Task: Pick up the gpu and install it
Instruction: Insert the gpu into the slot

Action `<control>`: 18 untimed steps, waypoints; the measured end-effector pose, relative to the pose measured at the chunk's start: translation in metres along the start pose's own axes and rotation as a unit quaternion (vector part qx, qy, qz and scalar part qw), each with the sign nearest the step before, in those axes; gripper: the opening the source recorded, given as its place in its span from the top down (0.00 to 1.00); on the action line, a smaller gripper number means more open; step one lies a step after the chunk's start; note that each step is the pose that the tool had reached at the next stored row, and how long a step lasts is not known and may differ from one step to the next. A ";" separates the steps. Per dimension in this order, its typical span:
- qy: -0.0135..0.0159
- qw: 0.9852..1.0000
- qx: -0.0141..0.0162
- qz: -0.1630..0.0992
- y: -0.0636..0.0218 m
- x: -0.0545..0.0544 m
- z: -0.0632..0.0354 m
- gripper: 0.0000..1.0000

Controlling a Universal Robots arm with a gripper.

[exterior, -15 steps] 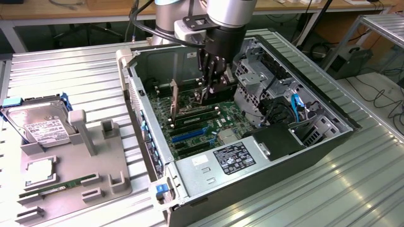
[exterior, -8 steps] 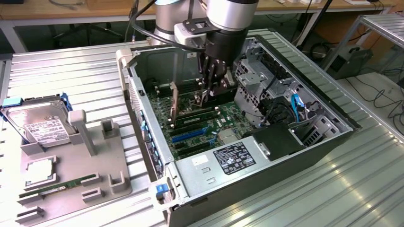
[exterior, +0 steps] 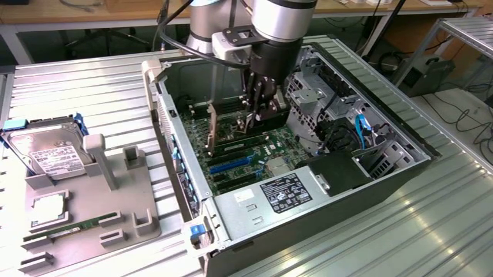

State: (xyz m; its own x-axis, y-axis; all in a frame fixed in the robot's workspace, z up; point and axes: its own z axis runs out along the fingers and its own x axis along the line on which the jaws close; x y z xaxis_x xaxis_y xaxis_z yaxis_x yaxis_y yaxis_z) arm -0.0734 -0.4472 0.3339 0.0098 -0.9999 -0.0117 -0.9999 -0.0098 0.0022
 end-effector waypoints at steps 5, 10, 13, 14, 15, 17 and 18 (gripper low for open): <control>0.000 1.000 0.000 0.000 0.0011 0.003 0.0015 0.74; 0.000 1.000 0.000 0.000 0.0038 0.003 0.0045 0.74; 0.000 1.000 0.000 0.000 0.0050 0.003 0.0062 0.74; 0.000 1.000 0.000 0.000 0.0054 0.003 0.0069 0.74; 0.000 1.000 0.000 0.000 0.0061 0.003 0.0082 0.74; 0.000 1.000 0.000 0.000 0.0070 0.003 0.0096 0.74; 0.000 1.000 0.000 0.000 0.0072 0.003 0.0102 0.74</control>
State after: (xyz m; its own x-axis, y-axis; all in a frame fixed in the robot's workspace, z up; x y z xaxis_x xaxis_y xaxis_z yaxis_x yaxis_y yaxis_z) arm -0.0806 -0.4499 0.3237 0.0099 -0.9999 -0.0117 -0.9999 -0.0100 0.0022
